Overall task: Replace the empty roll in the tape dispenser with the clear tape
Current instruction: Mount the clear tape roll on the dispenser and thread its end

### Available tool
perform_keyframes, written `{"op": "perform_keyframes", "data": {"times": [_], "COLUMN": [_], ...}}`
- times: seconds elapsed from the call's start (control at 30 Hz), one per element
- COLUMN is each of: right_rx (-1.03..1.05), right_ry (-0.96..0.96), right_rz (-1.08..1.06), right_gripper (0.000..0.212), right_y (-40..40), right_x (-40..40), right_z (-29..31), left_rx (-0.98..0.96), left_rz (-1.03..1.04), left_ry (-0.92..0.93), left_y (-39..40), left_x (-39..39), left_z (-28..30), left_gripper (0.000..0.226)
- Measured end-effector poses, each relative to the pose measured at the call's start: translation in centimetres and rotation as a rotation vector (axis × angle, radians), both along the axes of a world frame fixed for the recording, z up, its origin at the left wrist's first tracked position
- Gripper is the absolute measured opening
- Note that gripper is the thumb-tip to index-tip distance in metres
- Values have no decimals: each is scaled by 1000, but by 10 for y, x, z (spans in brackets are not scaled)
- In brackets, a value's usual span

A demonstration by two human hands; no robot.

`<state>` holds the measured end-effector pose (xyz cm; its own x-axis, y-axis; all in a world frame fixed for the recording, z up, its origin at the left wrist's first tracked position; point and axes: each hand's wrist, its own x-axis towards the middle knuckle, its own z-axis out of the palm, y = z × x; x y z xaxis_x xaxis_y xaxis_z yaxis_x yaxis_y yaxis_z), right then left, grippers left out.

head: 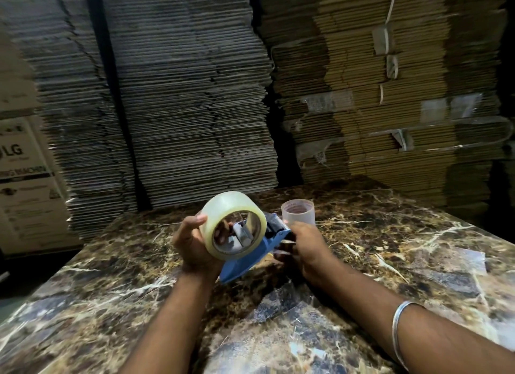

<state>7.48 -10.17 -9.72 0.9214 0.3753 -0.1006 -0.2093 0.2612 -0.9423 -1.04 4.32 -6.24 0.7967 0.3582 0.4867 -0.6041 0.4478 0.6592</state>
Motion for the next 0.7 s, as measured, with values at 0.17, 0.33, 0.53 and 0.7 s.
{"op": "perform_keyframes", "data": {"times": [0.17, 0.33, 0.53, 0.7], "right_rx": [-522, -827, -997, -1130], "right_ry": [-339, -402, -418, -582], "right_rz": [-207, -155, -70, -62], "right_gripper": [14, 16, 7, 10], "right_y": [-18, -23, -19, -18], "right_x": [26, 35, 33, 28], "right_z": [-2, -5, -11, -11], "left_rx": [-107, -144, -64, -51], "left_rz": [70, 116, 94, 118], "left_ry": [133, 258, 318, 341], "left_y": [12, 14, 6, 7], "left_x": [5, 8, 6, 8], "left_z": [-8, -14, -17, -20], "left_gripper": [55, 66, 33, 43]}}
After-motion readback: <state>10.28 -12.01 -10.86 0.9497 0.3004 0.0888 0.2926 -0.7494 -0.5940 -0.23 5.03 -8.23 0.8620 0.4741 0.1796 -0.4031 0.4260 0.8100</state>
